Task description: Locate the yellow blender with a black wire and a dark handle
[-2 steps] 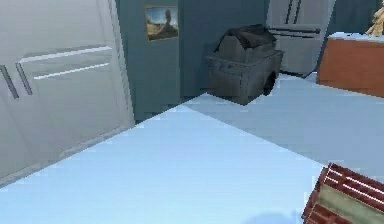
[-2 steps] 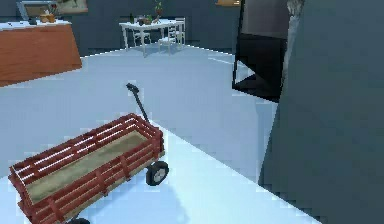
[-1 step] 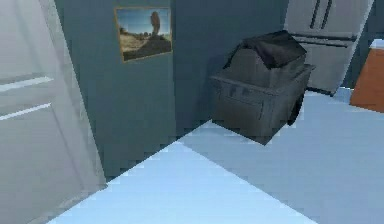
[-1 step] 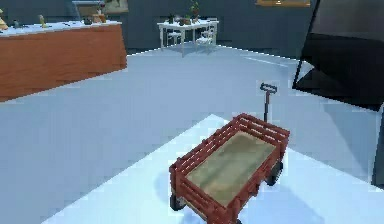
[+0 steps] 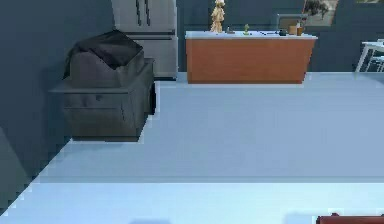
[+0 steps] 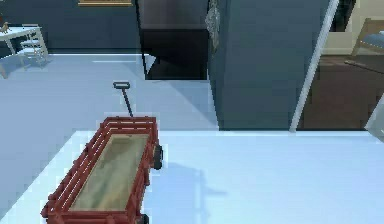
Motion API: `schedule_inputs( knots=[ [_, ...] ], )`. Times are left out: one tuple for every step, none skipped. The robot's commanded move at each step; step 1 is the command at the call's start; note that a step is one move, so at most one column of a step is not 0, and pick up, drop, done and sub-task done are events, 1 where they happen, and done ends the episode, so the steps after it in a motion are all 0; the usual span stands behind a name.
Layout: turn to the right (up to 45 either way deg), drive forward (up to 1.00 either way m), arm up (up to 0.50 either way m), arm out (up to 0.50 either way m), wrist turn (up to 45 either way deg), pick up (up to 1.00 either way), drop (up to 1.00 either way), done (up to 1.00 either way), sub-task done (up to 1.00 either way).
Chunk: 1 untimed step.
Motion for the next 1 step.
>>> schedule_inputs(
  knots=[
    [0.0, 1.00, 0.00, 0.00, 0.0, 0.00, 0.00, 0.00, 0.00]
  ],
)
